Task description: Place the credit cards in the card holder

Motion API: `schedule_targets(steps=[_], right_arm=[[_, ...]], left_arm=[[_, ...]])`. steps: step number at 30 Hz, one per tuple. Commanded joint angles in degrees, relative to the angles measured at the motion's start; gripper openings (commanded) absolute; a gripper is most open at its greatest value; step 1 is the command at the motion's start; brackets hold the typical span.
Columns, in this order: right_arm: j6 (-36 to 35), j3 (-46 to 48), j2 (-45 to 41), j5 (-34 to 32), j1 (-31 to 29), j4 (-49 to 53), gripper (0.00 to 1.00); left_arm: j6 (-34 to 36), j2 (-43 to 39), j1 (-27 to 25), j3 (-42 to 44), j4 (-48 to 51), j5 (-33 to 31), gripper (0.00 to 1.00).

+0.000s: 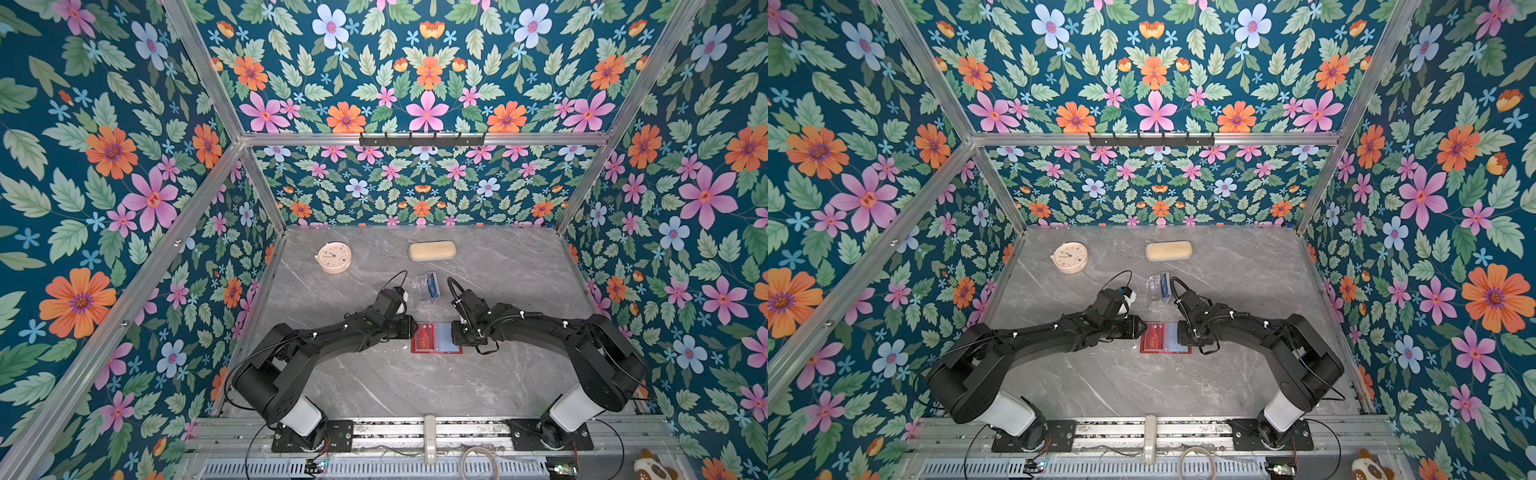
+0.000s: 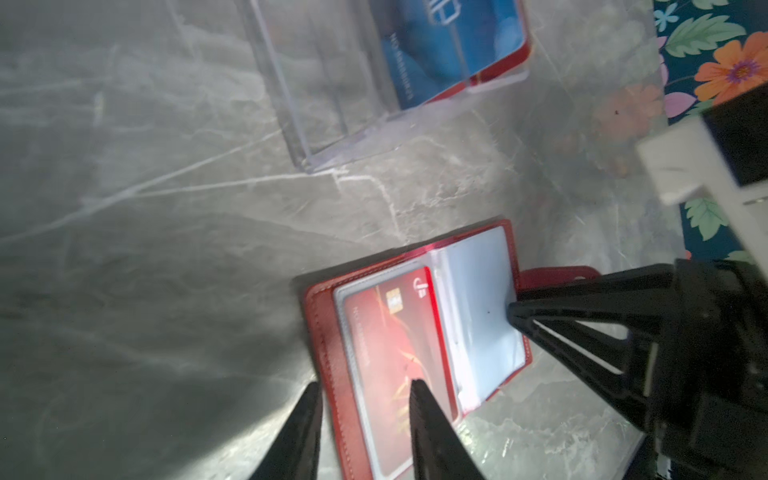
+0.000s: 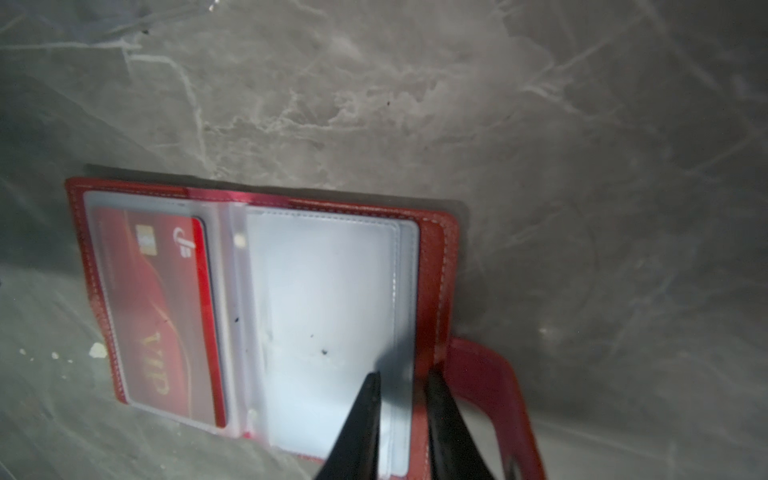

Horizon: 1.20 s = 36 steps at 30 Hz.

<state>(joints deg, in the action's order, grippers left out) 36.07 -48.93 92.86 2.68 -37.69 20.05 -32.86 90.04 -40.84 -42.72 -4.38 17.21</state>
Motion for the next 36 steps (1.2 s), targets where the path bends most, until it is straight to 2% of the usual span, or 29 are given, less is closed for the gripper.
schedule_targets(steps=[1, 12, 18, 36], right_arm=[[0.8, 0.4, 1.0, 0.4, -0.1, 0.3, 0.22], [0.8, 0.5, 1.4, 0.5, -0.1, 0.5, 0.21], [0.6, 0.4, 1.3, 0.7, -0.1, 0.8, 0.21], [0.8, 0.6, 1.5, 0.8, 0.0, 0.4, 0.21]], left_arm=[[1.3, 2.1, -0.8, -2.5, -1.5, 3.5, 0.36], [0.2, 10.6, -3.7, -7.6, -5.0, 8.3, 0.37], [-1.1, 13.1, -4.2, -7.7, -7.4, 10.7, 0.37], [-3.2, 17.4, -5.4, -8.1, -9.9, 12.7, 0.36]])
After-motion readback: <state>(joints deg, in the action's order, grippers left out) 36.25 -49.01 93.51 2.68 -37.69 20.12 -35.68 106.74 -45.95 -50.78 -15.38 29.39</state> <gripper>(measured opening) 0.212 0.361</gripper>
